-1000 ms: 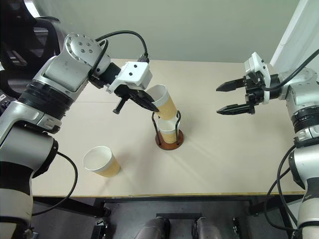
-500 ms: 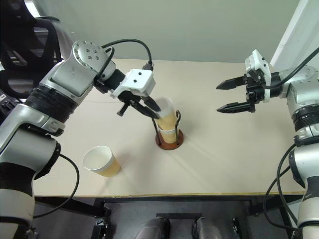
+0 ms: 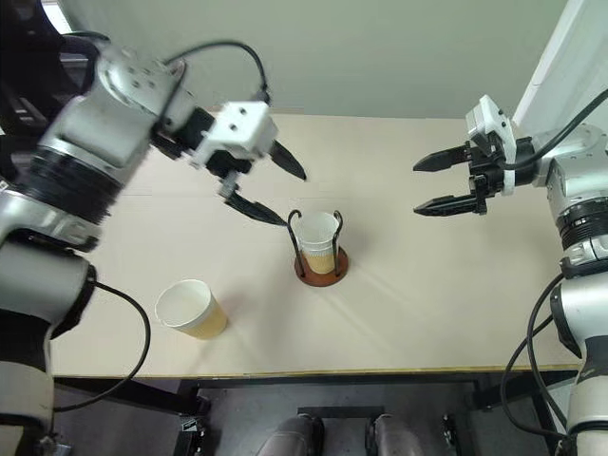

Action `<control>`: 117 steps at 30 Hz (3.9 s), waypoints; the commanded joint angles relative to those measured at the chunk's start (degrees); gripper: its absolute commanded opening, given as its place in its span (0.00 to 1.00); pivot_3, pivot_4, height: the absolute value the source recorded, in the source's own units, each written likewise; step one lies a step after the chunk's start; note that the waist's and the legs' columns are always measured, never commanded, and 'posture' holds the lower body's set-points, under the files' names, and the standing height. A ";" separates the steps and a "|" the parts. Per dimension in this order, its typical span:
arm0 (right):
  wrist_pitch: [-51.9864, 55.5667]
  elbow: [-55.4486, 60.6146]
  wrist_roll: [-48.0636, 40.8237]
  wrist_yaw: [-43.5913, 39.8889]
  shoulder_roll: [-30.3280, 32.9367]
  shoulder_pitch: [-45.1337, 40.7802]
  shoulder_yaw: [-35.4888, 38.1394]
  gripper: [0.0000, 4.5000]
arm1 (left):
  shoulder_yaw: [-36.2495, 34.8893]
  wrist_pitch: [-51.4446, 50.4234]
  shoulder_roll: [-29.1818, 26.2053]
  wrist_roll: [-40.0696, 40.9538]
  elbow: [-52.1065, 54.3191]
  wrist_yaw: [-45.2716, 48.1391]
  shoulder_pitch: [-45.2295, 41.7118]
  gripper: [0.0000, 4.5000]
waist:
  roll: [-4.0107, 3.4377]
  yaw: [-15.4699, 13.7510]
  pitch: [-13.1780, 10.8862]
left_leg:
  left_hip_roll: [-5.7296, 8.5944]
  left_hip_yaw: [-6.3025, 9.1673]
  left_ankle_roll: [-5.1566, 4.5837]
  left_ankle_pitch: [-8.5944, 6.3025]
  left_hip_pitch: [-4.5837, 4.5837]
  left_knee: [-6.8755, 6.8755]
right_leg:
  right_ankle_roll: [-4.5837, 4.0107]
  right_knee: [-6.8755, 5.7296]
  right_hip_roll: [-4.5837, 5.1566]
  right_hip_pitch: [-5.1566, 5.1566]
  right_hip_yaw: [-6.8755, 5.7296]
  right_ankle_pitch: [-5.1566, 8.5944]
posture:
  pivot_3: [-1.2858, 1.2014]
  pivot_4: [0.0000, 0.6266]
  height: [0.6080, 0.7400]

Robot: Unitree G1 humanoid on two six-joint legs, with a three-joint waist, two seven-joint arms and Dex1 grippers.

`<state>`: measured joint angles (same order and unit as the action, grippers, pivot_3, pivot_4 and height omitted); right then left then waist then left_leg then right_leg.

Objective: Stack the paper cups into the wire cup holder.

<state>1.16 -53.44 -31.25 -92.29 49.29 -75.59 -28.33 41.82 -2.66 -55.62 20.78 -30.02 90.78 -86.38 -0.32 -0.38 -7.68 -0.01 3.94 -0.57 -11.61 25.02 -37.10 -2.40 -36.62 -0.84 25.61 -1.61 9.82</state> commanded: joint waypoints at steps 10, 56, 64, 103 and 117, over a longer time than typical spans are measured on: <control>2.22 1.85 -1.52 -0.21 1.58 -2.81 -2.50 1.00 | 5.27 -8.19 -28.55 6.82 33.50 1.72 6.86 0.99 | -0.09 0.23 0.00 | -0.03 0.06 -0.09 -0.03 0.05 0.02 | -0.25 0.25 -0.02 -0.03 0.00 0.18 | 0.52 0.24 1.00; -6.90 7.09 -13.36 -0.21 1.94 -2.53 -18.31 1.00 | -34.26 -2.94 -47.00 -5.63 46.00 -0.64 62.71 0.99 | -0.07 0.88 0.03 | -0.07 0.09 1.03 -0.66 -0.07 0.07 | -1.23 -0.27 -0.01 0.15 0.02 0.78 | 0.52 0.24 1.00; -7.21 6.55 -13.22 -0.21 1.52 -2.76 -18.03 1.00 | -33.97 -2.63 -37.63 -12.60 46.89 -2.32 62.76 0.99 | -0.06 0.84 0.04 | -0.07 0.09 1.16 -0.77 -0.05 0.06 | -1.28 -0.31 0.00 0.20 0.01 0.81 | 0.52 0.24 1.00; -8.05 -3.03 -8.41 -0.21 -4.22 -6.65 -13.52 1.00 | -15.56 -5.82 -22.36 -12.79 32.01 1.72 25.78 0.01 | -0.06 0.25 0.06 | -0.07 0.13 1.26 -0.82 -0.05 0.06 | -1.39 -0.36 0.00 0.25 -0.03 0.75 | 0.52 0.24 1.00; -6.40 -5.87 -9.70 -0.21 -5.67 -6.37 -9.02 1.00 | -2.08 1.54 -6.69 -15.99 4.92 1.72 -1.63 0.01 | -0.06 0.32 0.05 | -0.06 0.15 0.45 -0.38 -0.01 0.21 | -0.77 -0.15 -0.02 0.25 -0.03 0.44 | 0.52 0.24 1.00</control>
<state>-6.25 -59.07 -39.26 -92.29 43.45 -80.46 -40.89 39.82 -2.34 -62.36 4.81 -23.27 90.85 -85.20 -0.38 -0.06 -7.63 -0.06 4.08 -0.13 -11.99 25.01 -36.90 -3.16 -36.77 -0.85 25.86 -1.64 10.27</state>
